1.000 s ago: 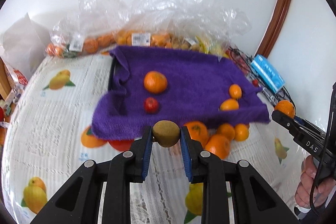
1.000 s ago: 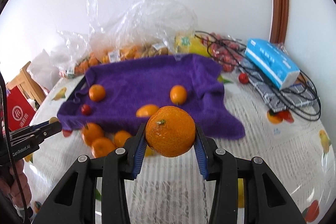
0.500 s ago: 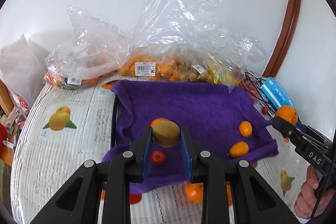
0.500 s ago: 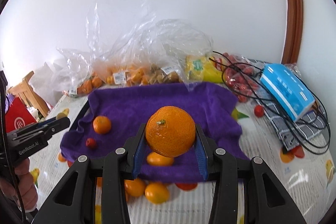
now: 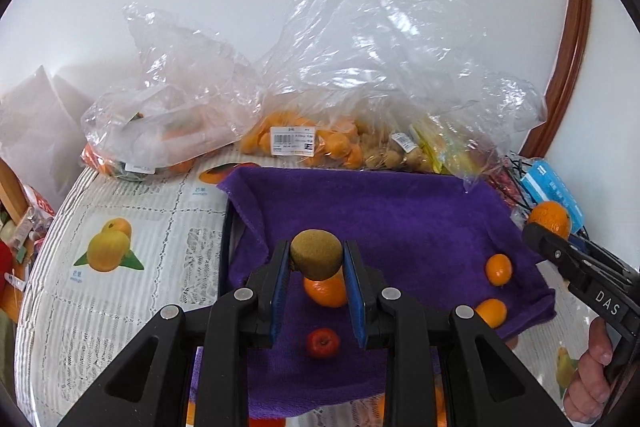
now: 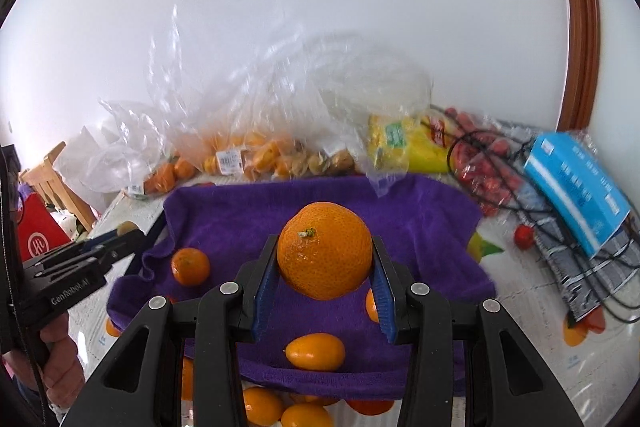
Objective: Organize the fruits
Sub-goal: 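Carry both held fruits over the purple towel and lower them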
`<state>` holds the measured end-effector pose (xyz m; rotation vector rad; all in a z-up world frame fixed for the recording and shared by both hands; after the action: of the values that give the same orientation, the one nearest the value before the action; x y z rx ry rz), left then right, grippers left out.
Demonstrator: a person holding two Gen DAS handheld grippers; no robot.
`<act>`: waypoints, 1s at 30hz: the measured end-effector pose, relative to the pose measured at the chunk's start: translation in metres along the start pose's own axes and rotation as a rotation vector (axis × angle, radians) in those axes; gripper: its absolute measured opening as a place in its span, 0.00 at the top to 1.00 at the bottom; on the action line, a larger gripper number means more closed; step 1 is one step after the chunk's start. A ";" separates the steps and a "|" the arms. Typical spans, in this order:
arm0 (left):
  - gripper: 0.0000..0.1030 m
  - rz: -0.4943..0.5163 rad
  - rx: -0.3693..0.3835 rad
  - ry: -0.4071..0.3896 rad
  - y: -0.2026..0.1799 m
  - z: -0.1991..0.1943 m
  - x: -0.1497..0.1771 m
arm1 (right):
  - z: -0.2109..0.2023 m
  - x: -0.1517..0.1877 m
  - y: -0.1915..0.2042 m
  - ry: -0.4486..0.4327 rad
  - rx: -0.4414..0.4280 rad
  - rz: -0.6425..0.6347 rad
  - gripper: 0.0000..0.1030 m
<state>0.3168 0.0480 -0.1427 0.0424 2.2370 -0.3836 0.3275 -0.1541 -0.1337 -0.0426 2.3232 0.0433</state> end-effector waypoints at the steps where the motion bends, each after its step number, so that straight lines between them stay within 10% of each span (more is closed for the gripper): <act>1: 0.76 -0.001 -0.003 0.002 0.002 0.001 0.001 | 0.006 0.004 0.000 0.014 -0.002 0.001 0.59; 30: 0.76 -0.044 0.004 0.042 0.011 0.016 0.015 | 0.029 0.026 -0.009 0.075 0.019 -0.015 0.59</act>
<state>0.3213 0.0524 -0.1669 0.0032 2.2821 -0.4146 0.3314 -0.1620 -0.1728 -0.0530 2.3975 0.0122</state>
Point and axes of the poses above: each gripper's, at about its wrist camera, not at the fingertips, and z roughly the way its jaws point, y to its left, x to its underside, the point moved 7 cm from there along z, roughly the way its jaws point, and after that the axes turned 11 degrees about x, right-handed, at the moved point
